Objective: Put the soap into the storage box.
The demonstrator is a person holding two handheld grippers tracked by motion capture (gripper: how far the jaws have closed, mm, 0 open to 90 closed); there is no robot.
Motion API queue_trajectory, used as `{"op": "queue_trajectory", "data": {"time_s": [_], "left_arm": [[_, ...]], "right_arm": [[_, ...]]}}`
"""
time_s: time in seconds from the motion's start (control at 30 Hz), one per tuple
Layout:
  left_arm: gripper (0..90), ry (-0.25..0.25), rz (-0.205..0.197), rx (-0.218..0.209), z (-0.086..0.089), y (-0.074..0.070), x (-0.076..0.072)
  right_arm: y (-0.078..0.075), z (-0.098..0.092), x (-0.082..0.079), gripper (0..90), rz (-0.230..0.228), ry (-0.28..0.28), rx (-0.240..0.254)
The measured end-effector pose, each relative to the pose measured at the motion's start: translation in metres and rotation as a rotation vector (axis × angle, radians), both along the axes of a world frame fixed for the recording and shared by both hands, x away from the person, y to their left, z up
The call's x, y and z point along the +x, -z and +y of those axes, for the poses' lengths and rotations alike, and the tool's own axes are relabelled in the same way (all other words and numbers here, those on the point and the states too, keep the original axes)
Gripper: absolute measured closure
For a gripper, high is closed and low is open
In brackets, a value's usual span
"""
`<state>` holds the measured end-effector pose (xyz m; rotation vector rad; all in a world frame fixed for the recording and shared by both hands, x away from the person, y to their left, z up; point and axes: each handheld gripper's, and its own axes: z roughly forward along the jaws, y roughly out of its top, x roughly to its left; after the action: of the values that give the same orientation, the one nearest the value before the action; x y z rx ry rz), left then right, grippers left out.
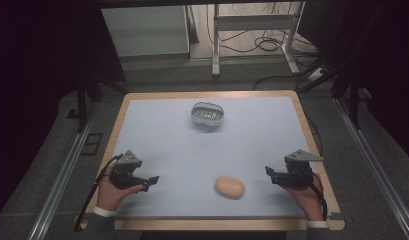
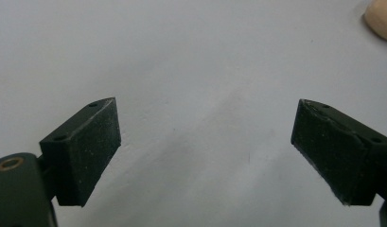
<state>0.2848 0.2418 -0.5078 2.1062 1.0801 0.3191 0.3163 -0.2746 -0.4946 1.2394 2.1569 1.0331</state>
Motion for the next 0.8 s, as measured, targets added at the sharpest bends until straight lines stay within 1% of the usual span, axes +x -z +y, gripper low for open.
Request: {"op": "queue_trajectory", "data": {"time_s": [0.03, 0.07, 0.1, 0.2, 0.23, 0.33, 0.37, 0.4, 0.47, 0.5, 0.63, 0.8], "left_arm": [[9.5, -0.004, -0.009, -0.015, 0.002, -0.002, -0.002], [9.5, -0.004, -0.009, -0.015, 0.002, -0.002, -0.002], [9.5, -0.006, -0.013, -0.023, 0.004, -0.004, -0.002], [9.6, -0.003, -0.017, -0.026, 0.004, -0.004, -0.002], [9.6, -0.003, -0.017, -0.028, 0.004, -0.004, -0.003], [9.7, -0.003, -0.017, -0.027, 0.004, -0.004, -0.002], [9.6, -0.007, -0.014, -0.027, 0.003, -0.004, -0.002], [9.7, -0.007, -0.014, -0.027, 0.003, -0.004, -0.002], [9.7, -0.006, -0.013, -0.024, 0.003, -0.004, -0.003], [9.7, -0.001, -0.014, -0.022, 0.002, -0.004, -0.003], [9.7, 0.001, -0.009, -0.014, 0.001, -0.003, -0.003], [9.6, 0.005, -0.011, -0.010, 0.001, -0.003, -0.002]], "right_arm": [[-0.002, 0.004, -0.001, 18.1, 0.004, -0.006, -0.008], [-0.002, 0.004, -0.001, 18.1, 0.004, -0.006, -0.008], [-0.004, 0.007, -0.002, 18.2, 0.004, -0.018, -0.017], [-0.007, 0.009, -0.004, 18.2, 0.005, -0.027, -0.027], [-0.011, 0.010, -0.005, 18.2, 0.005, -0.036, -0.028], [-0.016, 0.011, -0.006, 18.2, 0.001, -0.047, -0.033], [-0.021, 0.012, -0.006, 19.1, 0.004, -0.058, -0.038], [-0.023, 0.013, -0.006, 19.3, 0.013, -0.057, -0.038], [-0.025, 0.014, -0.006, 20.0, 0.016, -0.061, -0.038], [-0.029, 0.015, -0.007, 20.3, 0.018, -0.072, -0.051], [-0.034, 0.019, -0.007, 20.8, 0.027, -0.090, -0.067], [-0.037, 0.024, -0.006, 21.0, 0.032, -0.108, -0.071]]}}
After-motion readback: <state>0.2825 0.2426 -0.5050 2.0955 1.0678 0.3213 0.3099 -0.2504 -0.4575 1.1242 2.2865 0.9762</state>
